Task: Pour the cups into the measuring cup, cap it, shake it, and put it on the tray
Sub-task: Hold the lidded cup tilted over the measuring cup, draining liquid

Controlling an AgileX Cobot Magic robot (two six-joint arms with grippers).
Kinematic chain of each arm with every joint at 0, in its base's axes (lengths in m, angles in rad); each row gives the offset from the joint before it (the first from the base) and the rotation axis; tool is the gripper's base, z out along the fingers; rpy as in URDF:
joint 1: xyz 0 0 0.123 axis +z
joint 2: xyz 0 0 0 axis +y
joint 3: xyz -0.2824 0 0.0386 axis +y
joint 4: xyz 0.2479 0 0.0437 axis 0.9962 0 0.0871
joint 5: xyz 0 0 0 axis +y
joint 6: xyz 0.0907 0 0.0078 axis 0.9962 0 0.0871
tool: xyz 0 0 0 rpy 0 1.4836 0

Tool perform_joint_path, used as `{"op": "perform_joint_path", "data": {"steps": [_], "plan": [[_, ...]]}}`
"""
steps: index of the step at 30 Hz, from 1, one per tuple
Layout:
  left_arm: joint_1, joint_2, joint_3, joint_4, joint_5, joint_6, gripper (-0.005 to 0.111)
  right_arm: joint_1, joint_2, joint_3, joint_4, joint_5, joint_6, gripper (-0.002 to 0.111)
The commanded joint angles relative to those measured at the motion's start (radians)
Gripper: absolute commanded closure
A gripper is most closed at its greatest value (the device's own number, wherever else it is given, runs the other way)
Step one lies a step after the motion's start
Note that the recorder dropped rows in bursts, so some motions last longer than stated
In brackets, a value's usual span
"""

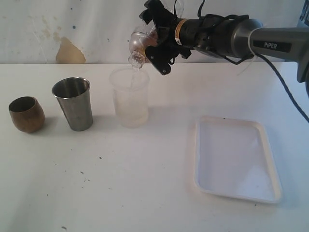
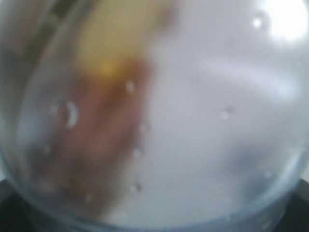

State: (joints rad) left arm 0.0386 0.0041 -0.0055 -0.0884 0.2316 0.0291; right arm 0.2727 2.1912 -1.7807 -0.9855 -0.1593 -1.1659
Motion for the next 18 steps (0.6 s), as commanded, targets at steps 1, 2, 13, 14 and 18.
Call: {"op": "perform_joint_path", "data": {"steps": [1, 2, 13, 14, 18], "plan": [[0.000, -0.004, 0.006, -0.004, -0.005, -0.002, 0.107, -0.005, -0.016, -0.014, 0.004, -0.035, -0.007, 0.108], [0.000, -0.004, 0.006, -0.004, -0.005, -0.002, 0.107, -0.005, -0.016, -0.014, 0.004, -0.040, -0.007, 0.108], [0.000, -0.004, 0.006, -0.004, -0.005, -0.002, 0.107, -0.005, -0.016, -0.014, 0.004, -0.052, -0.017, 0.108], [0.000, -0.004, 0.006, -0.004, -0.005, -0.002, 0.107, -0.005, -0.016, -0.014, 0.004, -0.052, -0.017, 0.108], [0.000, -0.004, 0.006, -0.004, -0.005, -0.002, 0.107, -0.005, -0.016, -0.014, 0.004, -0.060, -0.019, 0.108]]}}
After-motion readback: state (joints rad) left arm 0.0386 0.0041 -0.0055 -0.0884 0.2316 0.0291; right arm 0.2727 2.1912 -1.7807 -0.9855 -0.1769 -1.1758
